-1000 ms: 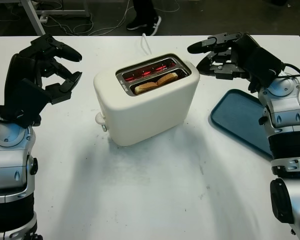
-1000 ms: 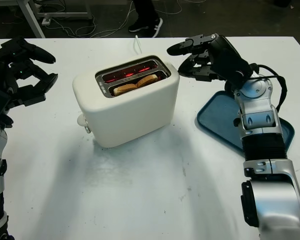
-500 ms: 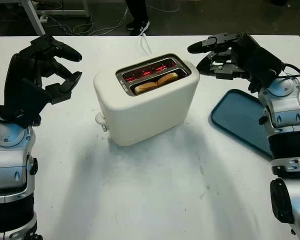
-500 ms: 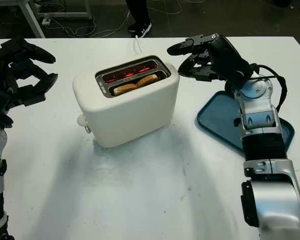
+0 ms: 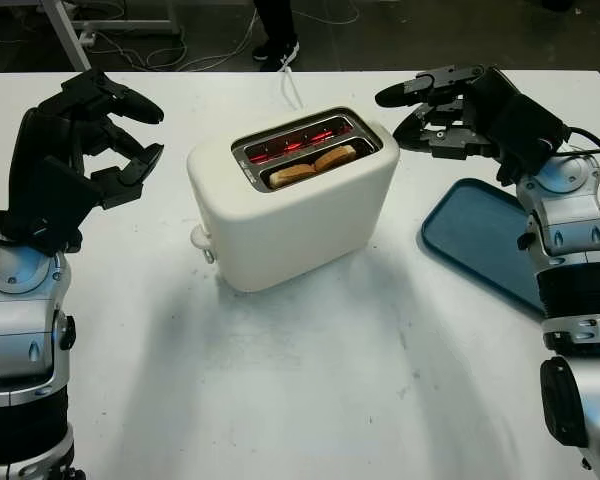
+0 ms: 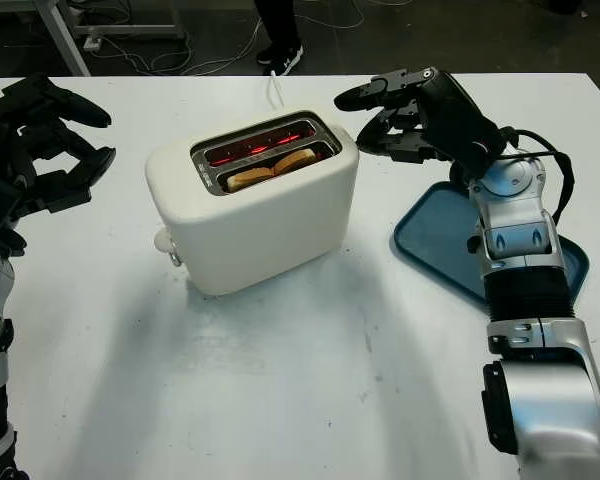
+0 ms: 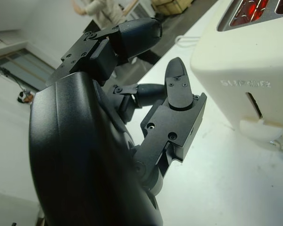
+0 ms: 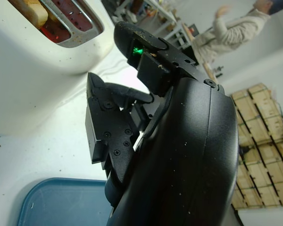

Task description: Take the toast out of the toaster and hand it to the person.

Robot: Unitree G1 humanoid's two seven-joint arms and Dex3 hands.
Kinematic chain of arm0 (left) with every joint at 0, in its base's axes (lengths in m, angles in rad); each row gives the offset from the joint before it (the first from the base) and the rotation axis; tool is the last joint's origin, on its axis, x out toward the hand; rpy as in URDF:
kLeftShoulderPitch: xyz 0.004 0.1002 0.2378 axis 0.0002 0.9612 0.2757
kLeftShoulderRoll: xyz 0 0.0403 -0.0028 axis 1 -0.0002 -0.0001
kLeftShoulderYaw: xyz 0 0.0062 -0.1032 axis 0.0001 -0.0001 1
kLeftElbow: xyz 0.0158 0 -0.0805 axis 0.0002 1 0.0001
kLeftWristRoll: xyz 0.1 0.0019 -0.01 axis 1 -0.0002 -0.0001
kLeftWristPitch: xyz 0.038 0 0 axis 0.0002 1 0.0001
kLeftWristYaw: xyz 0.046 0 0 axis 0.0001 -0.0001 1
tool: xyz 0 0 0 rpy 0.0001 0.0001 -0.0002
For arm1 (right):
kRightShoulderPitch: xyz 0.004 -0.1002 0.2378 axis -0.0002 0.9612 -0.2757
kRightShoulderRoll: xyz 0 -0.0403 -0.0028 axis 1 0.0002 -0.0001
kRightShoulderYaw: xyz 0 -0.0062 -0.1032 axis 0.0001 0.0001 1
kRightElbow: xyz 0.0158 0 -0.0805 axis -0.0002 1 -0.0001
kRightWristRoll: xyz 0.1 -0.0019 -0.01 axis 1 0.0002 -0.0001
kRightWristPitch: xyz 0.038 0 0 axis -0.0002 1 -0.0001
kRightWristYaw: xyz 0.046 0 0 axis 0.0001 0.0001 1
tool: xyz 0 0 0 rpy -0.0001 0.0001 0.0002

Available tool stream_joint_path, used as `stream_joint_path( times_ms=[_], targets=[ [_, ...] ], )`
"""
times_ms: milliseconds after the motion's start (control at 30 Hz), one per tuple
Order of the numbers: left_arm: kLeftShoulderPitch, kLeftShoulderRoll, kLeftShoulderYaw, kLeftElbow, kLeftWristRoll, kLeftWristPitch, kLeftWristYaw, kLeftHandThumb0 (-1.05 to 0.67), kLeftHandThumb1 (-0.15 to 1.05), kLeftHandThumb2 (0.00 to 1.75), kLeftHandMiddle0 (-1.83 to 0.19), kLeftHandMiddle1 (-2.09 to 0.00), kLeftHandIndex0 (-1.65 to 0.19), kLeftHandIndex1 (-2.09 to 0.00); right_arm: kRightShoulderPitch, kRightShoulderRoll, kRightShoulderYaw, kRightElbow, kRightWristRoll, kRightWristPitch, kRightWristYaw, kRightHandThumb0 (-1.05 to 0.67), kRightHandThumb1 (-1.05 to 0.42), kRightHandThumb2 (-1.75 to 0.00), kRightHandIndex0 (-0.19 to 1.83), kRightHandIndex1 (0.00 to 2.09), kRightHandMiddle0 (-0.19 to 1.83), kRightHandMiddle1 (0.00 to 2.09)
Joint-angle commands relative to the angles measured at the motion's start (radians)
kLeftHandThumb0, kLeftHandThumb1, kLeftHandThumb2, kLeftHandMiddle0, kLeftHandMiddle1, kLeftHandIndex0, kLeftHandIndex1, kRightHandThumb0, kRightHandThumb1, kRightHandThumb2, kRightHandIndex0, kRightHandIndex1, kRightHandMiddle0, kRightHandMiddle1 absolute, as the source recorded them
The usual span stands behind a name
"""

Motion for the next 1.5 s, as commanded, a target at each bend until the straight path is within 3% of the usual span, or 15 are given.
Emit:
stream_joint_path(
  times_ms=[0,1467],
  targets=[
    [0.011,0.005,0.005,-0.001,0.002,-0.015,0.006,-0.04,0.65,0.56,-0.55,-1.58,-0.52,-1.25,-0.001,0.001,-0.001,-0.005,-0.002,0.0,-0.007,0.08,-0.92,-0.03,0.64,1.05,0.95,0.06],
    [-0.006,-0.003,-0.001,0.015,0.0,-0.024,0.014,-0.06,0.59,0.65,-0.58,-1.58,-0.54,-1.28,-0.008,-0.006,0.006,-0.005,-0.004,-0.003,0.005,0.13,-0.92,-0.05,0.64,1.06,0.94,0.05]
  ],
)
